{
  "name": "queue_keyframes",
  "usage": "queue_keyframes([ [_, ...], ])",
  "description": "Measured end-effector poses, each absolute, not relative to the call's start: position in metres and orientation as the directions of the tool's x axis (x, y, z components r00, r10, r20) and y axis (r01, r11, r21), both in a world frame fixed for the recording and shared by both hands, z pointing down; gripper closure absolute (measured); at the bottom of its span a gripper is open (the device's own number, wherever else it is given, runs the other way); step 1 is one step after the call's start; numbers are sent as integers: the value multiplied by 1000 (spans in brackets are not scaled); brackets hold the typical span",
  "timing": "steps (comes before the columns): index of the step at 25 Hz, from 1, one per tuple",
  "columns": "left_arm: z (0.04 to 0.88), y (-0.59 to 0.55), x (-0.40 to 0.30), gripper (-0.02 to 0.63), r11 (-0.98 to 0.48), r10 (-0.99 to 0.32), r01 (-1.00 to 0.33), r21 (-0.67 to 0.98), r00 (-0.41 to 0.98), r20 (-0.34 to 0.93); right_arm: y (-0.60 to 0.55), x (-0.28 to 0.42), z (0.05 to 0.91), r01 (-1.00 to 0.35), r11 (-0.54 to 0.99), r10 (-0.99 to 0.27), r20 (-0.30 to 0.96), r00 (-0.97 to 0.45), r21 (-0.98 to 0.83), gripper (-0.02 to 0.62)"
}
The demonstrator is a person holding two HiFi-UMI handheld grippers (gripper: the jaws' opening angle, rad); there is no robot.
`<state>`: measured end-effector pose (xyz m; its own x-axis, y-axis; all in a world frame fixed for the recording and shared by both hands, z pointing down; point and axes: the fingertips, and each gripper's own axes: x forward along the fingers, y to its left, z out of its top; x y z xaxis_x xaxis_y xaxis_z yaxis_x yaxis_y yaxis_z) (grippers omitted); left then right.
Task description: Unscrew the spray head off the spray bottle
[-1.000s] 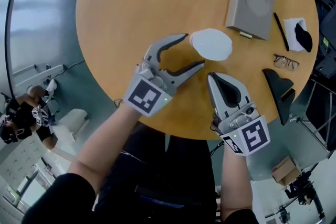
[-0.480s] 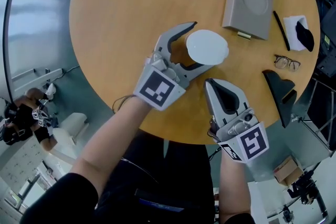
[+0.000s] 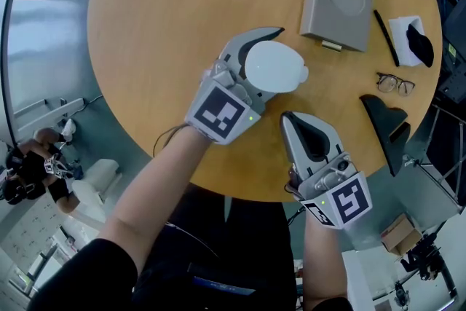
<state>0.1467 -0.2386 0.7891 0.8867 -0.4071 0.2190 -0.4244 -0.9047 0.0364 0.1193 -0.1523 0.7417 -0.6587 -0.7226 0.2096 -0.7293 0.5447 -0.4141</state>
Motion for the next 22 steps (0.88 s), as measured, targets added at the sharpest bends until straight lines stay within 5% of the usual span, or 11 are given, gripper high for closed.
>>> queue_keyframes([
  [9,762,-213,139,321,-936,-309,-337,102,925,219,-143,118,713,-720,566,-717,192,-670,-401,591],
  [22,605,-158,75,321,-933,-298,-341,112,910,289,-114,71,551,-656,684,-659,113,-743,-319,591],
])
